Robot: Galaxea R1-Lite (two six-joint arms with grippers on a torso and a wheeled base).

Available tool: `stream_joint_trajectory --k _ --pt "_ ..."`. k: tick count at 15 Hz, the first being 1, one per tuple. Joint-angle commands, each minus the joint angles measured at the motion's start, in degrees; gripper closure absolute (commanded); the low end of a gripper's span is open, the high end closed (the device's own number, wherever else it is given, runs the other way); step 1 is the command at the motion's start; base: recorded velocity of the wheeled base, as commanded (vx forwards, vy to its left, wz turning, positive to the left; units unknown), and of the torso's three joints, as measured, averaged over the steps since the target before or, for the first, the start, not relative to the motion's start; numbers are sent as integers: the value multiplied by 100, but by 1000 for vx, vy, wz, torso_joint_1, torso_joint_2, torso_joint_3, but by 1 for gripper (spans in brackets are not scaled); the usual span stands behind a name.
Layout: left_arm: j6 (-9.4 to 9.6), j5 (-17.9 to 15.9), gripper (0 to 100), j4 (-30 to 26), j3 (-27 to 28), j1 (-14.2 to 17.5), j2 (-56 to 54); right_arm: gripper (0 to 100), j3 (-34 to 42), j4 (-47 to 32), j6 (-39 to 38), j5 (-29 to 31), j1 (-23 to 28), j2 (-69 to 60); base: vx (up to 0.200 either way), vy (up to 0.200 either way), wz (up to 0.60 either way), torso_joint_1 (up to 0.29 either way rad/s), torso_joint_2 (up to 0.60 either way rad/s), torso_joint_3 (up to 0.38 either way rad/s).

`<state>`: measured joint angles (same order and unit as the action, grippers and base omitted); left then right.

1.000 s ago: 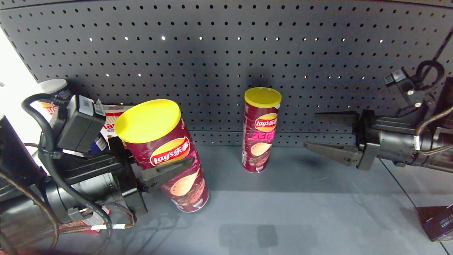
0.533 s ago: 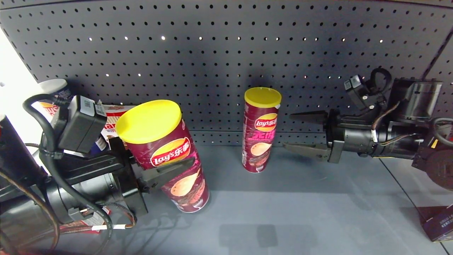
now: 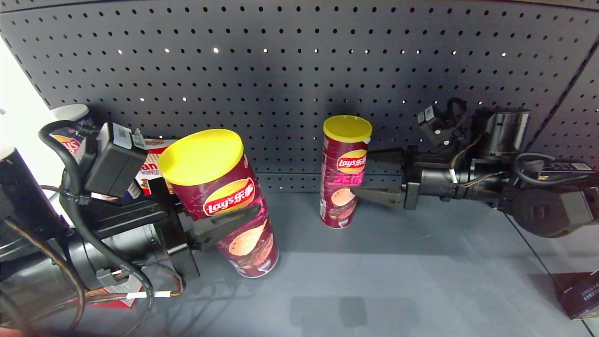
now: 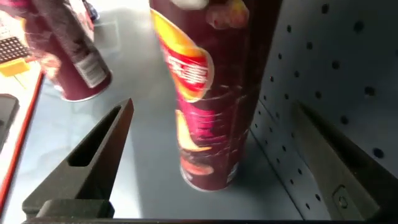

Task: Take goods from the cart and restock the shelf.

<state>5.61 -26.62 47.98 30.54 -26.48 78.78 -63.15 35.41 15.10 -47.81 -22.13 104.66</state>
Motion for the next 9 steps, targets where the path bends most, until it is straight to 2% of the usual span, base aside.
stream_joint_trajectory --k 1,3,9 --pt "2 -1 100 1 49 2 94 0 -136 9 1 0 -20 266 0 0 0 0 0 0" --pt "2 -18 100 27 75 125 191 0 -172 141 1 -79 -73 442 0 0 0 0 0 0" --pt "2 -9 100 27 260 125 244 0 -172 238 1 -132 -187 644 0 0 0 0 0 0"
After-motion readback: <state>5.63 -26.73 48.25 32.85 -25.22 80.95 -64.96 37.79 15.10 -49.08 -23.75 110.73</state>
